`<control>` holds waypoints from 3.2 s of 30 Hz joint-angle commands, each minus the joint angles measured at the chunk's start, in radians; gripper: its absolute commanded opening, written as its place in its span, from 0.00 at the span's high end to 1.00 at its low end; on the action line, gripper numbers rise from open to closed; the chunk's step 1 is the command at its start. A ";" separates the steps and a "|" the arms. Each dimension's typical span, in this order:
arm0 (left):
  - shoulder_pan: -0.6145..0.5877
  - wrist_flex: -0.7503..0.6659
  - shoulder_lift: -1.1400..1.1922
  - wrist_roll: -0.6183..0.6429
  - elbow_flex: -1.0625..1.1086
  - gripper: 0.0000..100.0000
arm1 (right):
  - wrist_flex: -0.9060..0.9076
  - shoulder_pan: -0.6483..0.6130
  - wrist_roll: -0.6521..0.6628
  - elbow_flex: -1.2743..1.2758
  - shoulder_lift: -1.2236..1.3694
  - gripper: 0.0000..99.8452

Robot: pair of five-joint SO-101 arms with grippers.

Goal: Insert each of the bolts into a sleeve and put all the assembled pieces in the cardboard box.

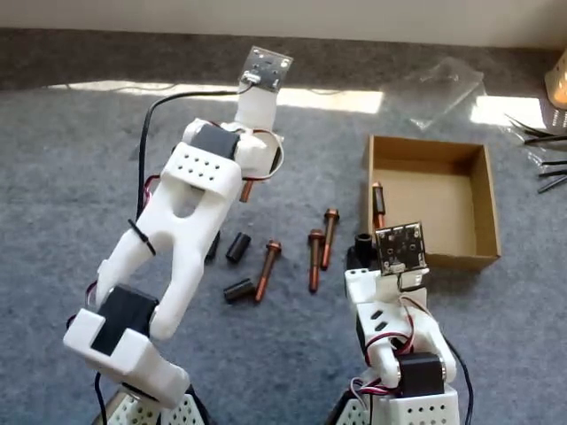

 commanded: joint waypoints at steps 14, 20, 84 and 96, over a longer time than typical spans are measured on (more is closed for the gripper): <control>0.002 0.199 -0.191 -0.049 -0.024 1.00 | -0.071 -0.220 0.003 -0.005 -0.012 1.00; 0.001 0.212 -0.277 -0.051 0.059 1.00 | -0.323 -0.271 0.006 0.168 -0.012 1.00; 0.116 -0.901 -1.297 0.242 1.013 0.99 | -0.522 -0.355 -0.080 0.282 -0.012 1.00; 0.137 -0.876 -1.305 0.276 1.018 0.99 | -0.634 -0.355 -0.110 0.282 -0.008 1.00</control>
